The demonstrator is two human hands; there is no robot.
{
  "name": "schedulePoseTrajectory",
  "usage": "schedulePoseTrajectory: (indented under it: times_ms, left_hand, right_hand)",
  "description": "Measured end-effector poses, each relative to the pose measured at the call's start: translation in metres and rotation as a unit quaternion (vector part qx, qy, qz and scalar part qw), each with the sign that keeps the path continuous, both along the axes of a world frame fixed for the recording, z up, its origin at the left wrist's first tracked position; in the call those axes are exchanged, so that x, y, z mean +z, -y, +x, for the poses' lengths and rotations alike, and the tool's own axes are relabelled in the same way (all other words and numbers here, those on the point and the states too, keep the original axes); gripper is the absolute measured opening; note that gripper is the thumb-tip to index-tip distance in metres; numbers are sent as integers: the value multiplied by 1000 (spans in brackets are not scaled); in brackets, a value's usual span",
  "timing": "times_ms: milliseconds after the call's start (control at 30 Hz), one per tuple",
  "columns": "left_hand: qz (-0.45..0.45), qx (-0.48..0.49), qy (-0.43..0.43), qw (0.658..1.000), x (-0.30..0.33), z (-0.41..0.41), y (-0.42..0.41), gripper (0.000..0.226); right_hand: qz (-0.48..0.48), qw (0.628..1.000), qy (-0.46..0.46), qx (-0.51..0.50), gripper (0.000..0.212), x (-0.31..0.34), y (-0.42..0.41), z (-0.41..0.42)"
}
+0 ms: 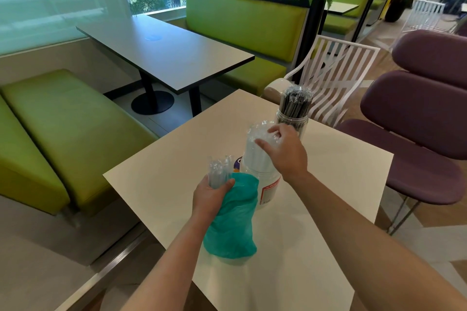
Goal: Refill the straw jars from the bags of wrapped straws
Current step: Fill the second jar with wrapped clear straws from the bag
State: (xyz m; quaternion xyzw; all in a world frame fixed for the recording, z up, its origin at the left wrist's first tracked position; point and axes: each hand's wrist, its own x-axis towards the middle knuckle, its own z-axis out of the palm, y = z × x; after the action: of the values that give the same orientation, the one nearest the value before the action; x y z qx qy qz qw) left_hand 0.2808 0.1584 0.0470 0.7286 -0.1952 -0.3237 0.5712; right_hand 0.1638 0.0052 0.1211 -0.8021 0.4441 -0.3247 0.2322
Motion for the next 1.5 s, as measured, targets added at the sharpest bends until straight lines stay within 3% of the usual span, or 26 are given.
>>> schedulePoseTrajectory:
  times_ms: [133, 233, 333, 467, 633, 800, 1000, 1133, 1300, 1400, 1500]
  left_hand:
    - [2, -2, 2, 1000, -2, 0, 0, 35]
    - [2, -3, 1, 1000, -1, -1, 1, 38]
    - [-1, 0, 4, 1000, -2, -1, 1, 33]
    - [-5, 3, 4, 1000, 0, -3, 1, 31]
    - [-1, 1, -1, 1000, 0, -4, 1, 36]
    - [-4, 4, -12, 1000, 0, -5, 2, 41]
    - [-10, -3, -25, 1000, 1, -4, 1, 52]
    - [-21, -7, -42, 999, 4, -5, 0, 49]
    - [-25, -17, -60, 998, 6, -7, 1, 47]
    - [-38, -21, -74, 996, 6, -7, -1, 42]
    - [-50, -25, -81, 995, 5, -7, -3, 41]
  right_hand:
    - [17, 990, 137, 5, 23, 13, 2, 0]
    - [31, 986, 165, 4, 17, 17, 7, 1]
    - [-7, 994, 107, 8, 22, 11, 11, 0]
    - [-65, 995, -46, 52, 24, -7, 11, -9]
    - [-96, 994, -35, 36, 28, -8, 1, -10]
    - [-76, 981, -172, 54, 44, -12, -4, -6]
    - [-107, 991, -62, 54, 16, -12, 6, -8]
    - [-152, 987, -44, 35, 15, -11, 7, -13]
    - [-192, 976, -101, 21, 19, -13, -3, -19]
    - [-223, 973, -51, -21, 18, -13, -25, -20]
    - [-124, 990, 32, 56, 14, -24, -53, -17]
